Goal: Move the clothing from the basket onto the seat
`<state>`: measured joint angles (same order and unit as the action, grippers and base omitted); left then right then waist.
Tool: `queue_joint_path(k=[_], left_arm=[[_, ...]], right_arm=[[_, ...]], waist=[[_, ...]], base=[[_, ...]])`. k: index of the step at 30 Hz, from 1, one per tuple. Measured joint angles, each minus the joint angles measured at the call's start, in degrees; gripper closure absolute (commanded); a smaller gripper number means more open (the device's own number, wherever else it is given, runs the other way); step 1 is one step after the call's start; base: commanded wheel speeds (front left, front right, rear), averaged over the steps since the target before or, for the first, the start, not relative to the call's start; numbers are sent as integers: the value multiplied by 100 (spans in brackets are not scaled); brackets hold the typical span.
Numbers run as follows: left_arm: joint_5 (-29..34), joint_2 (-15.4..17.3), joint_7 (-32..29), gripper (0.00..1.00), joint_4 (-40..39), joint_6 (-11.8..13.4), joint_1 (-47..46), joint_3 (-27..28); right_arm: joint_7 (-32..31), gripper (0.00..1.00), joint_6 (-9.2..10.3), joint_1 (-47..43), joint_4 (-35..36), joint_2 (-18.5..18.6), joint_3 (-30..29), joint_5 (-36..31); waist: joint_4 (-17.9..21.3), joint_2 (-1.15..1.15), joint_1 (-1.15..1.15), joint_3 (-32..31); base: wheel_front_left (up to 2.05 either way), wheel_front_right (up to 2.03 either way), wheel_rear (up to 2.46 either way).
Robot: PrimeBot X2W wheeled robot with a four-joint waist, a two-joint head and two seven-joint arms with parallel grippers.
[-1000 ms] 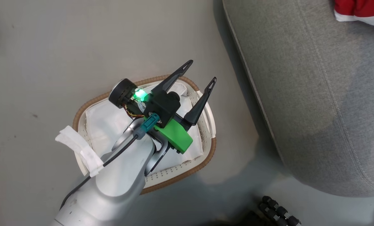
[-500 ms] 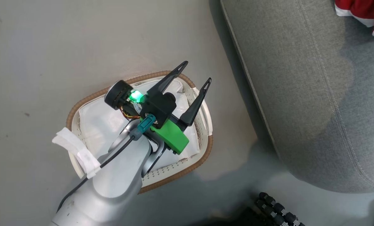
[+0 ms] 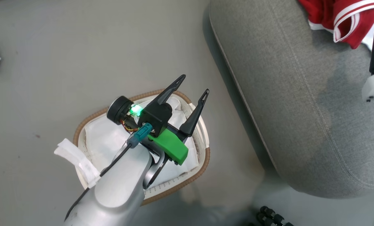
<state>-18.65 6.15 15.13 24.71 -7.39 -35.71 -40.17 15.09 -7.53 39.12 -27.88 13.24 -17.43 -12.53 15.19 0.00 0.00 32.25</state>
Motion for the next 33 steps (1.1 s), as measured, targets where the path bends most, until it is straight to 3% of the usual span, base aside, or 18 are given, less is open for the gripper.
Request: queue_joint_path(k=[11, 17, 33], left_arm=[[-197, -214, 1, 0, -65, 11, 513, 604], [-197, -303, 0, 0, -82, 60, 871, 1135], [-29, -326, 1, 0, -78, 256, 1973, 2572]], right_arm=[[0, 0, 0, -514, 297, 109, 215, 24], [0, 0, 0, -564, 224, 179, 421, 178], [0, 0, 0, -1380, 423, -861, 907, 668]], waist=[[-172, 0, 0, -812], [-548, 0, 0, -1276], [-1589, 0, 0, -2299]], base=[[0, 0, 0], [0, 0, 0], [0, 0, 0]])
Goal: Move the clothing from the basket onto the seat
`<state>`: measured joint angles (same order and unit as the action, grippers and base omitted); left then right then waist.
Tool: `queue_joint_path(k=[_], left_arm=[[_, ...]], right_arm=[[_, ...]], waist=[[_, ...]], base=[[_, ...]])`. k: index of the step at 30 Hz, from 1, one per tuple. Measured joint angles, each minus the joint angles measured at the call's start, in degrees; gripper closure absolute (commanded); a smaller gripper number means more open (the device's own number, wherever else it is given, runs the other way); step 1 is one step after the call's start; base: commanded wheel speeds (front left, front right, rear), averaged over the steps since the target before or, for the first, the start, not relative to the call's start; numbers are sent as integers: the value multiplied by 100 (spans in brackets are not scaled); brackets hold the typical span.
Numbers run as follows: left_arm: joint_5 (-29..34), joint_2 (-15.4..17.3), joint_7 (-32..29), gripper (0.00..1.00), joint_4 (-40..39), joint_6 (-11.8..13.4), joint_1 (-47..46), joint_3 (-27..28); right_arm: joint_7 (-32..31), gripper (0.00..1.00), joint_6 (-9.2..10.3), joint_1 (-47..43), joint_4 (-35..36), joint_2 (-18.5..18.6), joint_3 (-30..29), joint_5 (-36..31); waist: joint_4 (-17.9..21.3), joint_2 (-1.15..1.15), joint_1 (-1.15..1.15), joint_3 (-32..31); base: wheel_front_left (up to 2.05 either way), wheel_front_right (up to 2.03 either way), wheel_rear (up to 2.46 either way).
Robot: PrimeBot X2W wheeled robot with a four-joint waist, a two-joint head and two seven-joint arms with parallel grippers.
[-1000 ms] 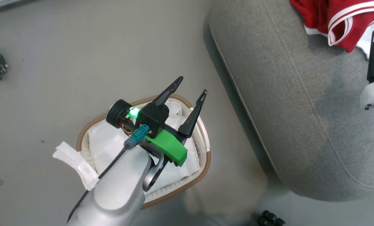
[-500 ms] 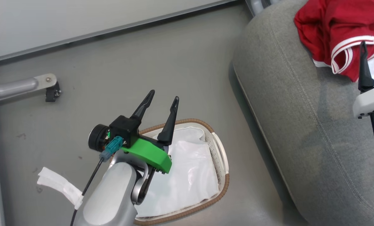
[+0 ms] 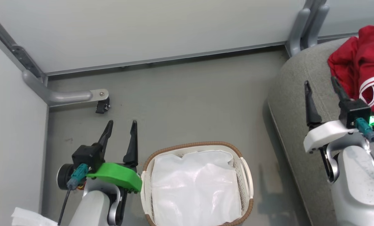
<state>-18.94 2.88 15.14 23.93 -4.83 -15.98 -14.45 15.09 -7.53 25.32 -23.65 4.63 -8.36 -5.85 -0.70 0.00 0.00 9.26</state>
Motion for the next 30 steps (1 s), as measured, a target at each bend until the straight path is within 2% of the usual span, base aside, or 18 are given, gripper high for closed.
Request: queue_joint_path(k=[8, 10, 17, 30], left_arm=[[48, 1, 0, 0, -214, 109, 558, 561], [44, 1, 0, 0, -276, 129, 676, 601], [32, -1, 0, 0, -348, 141, 931, 609], [-96, -2, 0, 0, -381, 182, 1095, 550]], right_arm=[[0, 0, 0, -571, 267, -180, 302, 327], [0, 0, 0, -737, 356, -182, 338, 671], [0, 0, 0, -1346, 627, -183, 435, 1193], [0, 0, 0, -1695, 730, -185, 485, 1280]], waist=[[-281, 0, 0, -335], [-313, 0, 0, -391], [-329, 0, 0, -464], [-242, 0, 0, -513]], base=[[0, 0, 0], [0, 0, 0], [0, 0, 0], [0, 0, 0]])
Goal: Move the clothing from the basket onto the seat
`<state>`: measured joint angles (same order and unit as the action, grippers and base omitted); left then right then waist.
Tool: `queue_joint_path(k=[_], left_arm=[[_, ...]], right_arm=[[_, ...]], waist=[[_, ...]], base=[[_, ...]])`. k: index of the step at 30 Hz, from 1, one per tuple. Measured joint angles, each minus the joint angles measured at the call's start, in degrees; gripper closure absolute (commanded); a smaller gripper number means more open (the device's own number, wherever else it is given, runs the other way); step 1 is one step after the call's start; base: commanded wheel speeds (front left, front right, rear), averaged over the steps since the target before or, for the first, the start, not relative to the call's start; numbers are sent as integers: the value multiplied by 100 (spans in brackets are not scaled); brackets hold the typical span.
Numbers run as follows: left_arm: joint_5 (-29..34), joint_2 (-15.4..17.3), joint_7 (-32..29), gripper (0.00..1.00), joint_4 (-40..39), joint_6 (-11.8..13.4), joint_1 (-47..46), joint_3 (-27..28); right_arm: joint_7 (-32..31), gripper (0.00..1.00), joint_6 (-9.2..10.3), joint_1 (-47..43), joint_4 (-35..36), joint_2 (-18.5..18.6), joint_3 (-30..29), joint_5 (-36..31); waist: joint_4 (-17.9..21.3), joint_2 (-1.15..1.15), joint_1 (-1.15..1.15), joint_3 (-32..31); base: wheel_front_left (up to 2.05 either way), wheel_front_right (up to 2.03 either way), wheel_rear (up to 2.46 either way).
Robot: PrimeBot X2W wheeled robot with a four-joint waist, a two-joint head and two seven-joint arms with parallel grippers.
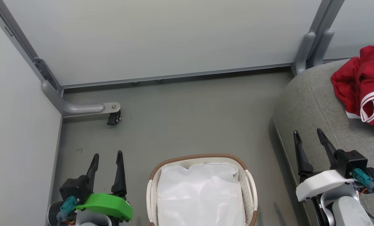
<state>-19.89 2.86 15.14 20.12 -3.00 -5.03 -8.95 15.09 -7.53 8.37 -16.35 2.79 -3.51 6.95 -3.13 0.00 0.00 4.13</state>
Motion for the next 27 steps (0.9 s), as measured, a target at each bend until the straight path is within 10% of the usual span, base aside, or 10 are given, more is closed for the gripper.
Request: queue_joint_path(k=[23, 24, 27], left_arm=[[27, 0, 0, 0, 60, -29, 6, 7], [27, -1, 0, 100, 81, -36, 7, -2], [25, -3, -3, 100, 224, -36, 23, -27]], right_arm=[[0, 0, 0, -81, -1, 1, -19, 62], [0, 100, 0, -82, -16, -3, -16, 64], [-5, 100, 0, -120, -160, -45, -8, 65]], waist=[[-25, 0, 0, -74], [-28, 0, 0, -76], [-29, 0, 0, -77]], base=[[0, 0, 0], [0, 0, 0], [0, 0, 0]])
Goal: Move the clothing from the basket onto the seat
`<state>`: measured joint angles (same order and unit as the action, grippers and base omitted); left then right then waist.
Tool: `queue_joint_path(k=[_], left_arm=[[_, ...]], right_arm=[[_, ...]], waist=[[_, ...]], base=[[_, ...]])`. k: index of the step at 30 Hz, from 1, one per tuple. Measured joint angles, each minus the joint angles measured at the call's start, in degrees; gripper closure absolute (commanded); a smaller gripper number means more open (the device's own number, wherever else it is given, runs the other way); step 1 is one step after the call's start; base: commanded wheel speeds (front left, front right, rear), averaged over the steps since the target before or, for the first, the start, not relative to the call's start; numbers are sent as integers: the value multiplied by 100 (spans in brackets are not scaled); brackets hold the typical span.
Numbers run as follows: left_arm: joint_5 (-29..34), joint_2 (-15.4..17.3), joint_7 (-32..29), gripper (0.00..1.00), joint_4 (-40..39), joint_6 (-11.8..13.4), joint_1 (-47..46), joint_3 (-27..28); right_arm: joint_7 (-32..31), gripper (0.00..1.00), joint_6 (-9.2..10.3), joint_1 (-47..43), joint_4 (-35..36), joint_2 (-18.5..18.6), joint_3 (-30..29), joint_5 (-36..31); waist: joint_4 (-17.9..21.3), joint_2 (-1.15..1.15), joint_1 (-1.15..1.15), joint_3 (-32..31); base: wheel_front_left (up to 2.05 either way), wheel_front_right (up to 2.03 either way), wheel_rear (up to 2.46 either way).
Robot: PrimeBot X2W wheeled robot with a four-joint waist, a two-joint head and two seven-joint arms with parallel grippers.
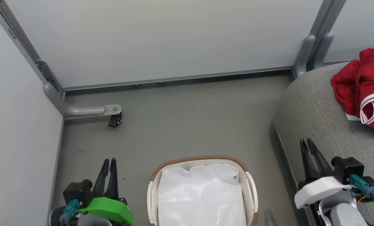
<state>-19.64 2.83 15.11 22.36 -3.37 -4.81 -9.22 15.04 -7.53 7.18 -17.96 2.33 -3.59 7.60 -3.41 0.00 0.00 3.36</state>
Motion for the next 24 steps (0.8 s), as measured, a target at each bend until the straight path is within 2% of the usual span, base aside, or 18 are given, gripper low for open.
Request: queue_joint_path(k=[24], left_arm=[[-2048, -4, -624, 100, -165, -96, 31, 417]], right_arm=[[-617, 100, 0, -63, 33, -16, -78, 2388]], waist=[[63, 0, 0, -59]], base=[[0, 0, 0]])
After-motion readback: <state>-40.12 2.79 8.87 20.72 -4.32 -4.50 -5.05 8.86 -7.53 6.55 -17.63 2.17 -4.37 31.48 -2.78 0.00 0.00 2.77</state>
